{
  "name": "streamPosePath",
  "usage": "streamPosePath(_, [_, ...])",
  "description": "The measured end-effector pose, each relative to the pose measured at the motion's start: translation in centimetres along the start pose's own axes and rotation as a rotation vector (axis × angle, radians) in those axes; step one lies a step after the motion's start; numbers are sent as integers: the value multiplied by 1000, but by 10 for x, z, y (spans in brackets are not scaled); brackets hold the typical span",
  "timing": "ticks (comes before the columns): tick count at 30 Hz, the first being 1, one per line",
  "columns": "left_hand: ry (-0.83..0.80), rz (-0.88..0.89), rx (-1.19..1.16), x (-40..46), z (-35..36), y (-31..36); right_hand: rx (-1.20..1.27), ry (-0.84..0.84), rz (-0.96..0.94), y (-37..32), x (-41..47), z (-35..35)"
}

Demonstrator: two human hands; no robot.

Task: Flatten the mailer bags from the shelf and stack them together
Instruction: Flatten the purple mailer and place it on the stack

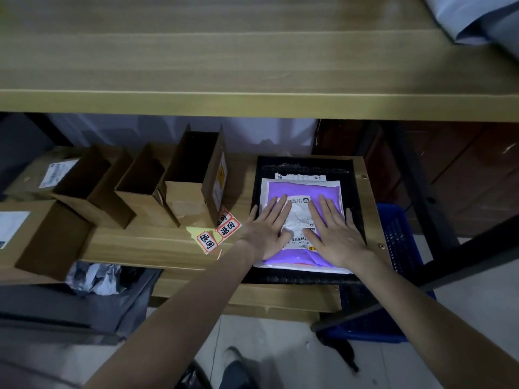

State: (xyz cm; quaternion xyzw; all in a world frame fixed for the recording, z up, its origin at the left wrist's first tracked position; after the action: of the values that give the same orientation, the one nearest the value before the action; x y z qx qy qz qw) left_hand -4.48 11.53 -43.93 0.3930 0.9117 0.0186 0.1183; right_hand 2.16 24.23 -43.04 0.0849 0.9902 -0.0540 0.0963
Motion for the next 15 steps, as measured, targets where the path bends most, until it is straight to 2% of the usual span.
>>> streamPosePath(9, [12,14,-75,2,8,-2,40,-21,-6,0,1,9])
streamPosePath(15, [-101,32,-124,5,4,-4,69,-117,-5,1,4,6])
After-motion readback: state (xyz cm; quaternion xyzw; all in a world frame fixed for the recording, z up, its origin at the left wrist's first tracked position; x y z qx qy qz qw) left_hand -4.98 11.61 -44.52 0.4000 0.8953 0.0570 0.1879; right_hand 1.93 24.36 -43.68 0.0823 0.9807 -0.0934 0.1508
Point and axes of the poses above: each hand's wrist, its own x-axis towards the middle knuckle, its own z-axis out of the palm, y = z × x, the point moved 7 cm from there along x, towards the middle knuckle, and after that the axes turned 6 degrees about y, right-handed, at the moved point
